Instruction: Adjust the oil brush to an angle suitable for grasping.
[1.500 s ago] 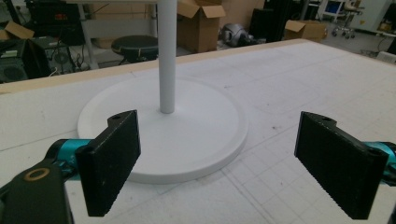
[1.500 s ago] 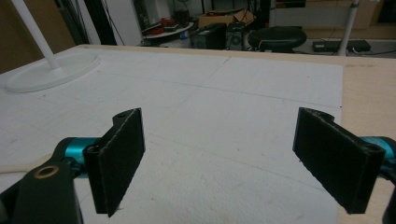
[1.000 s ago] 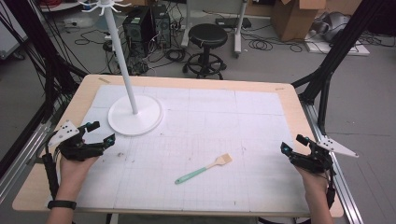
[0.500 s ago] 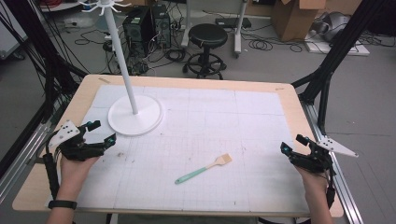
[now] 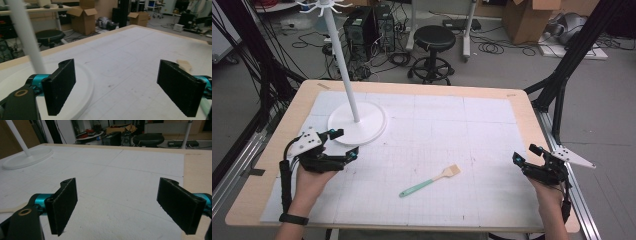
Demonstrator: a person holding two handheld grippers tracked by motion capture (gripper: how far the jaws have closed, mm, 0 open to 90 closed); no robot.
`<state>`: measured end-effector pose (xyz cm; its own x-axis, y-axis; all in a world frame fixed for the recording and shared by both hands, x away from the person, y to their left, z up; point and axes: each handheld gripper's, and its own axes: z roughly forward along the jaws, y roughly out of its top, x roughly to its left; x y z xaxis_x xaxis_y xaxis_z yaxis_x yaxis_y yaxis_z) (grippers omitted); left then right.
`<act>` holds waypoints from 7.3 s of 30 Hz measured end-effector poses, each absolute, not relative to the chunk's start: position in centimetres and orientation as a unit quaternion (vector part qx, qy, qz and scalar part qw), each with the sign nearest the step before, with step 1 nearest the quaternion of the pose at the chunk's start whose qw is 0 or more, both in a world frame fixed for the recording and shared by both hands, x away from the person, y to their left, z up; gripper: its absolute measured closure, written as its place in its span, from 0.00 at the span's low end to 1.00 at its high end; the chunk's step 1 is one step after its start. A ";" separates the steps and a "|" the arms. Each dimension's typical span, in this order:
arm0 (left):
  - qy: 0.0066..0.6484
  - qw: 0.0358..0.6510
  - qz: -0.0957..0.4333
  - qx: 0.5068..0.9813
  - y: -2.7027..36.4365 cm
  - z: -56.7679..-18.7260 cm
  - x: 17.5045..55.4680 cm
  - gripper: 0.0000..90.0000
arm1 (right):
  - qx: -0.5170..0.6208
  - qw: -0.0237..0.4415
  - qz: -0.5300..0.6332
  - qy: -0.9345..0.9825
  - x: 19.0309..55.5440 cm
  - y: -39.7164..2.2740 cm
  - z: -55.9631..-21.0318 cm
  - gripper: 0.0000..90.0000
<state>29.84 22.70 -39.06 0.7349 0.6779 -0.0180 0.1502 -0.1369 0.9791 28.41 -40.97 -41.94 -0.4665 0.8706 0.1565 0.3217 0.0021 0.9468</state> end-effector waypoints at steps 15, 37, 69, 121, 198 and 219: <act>0.240 0.580 0.159 0.762 14.6 -40.0 30.4 0.17 | 0.454 0.253 0.544 0.659 28.3 -40.9 -41.9 0.18; 0.206 0.517 0.095 0.825 6.2 -42.6 30.5 0.23 | 0.460 0.250 0.545 0.655 28.4 -41.2 -41.9 0.18; 0.186 0.430 0.064 0.881 2.6 -44.6 29.7 0.68 | 0.460 0.248 0.544 0.656 28.4 -41.1 -42.0 0.18; 0.100 0.432 0.065 0.894 3.4 -43.8 29.8 0.90 | 0.459 0.247 0.547 0.655 28.4 -41.1 -42.0 0.18; 0.168 0.527 0.196 0.810 20.6 -39.8 30.0 0.23 | 0.449 0.242 0.539 0.670 28.6 -39.8 -42.1 0.18; 0.334 0.545 0.265 0.722 31.8 -42.6 29.1 0.14 | 0.446 0.240 0.535 0.676 28.8 -39.5 -42.3 0.18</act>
<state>29.07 31.80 -42.63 0.6371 0.7706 0.0186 0.1925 -0.1825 0.9642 28.76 -39.49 -42.26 -0.4867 0.8602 0.1520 0.3463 0.0303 0.9376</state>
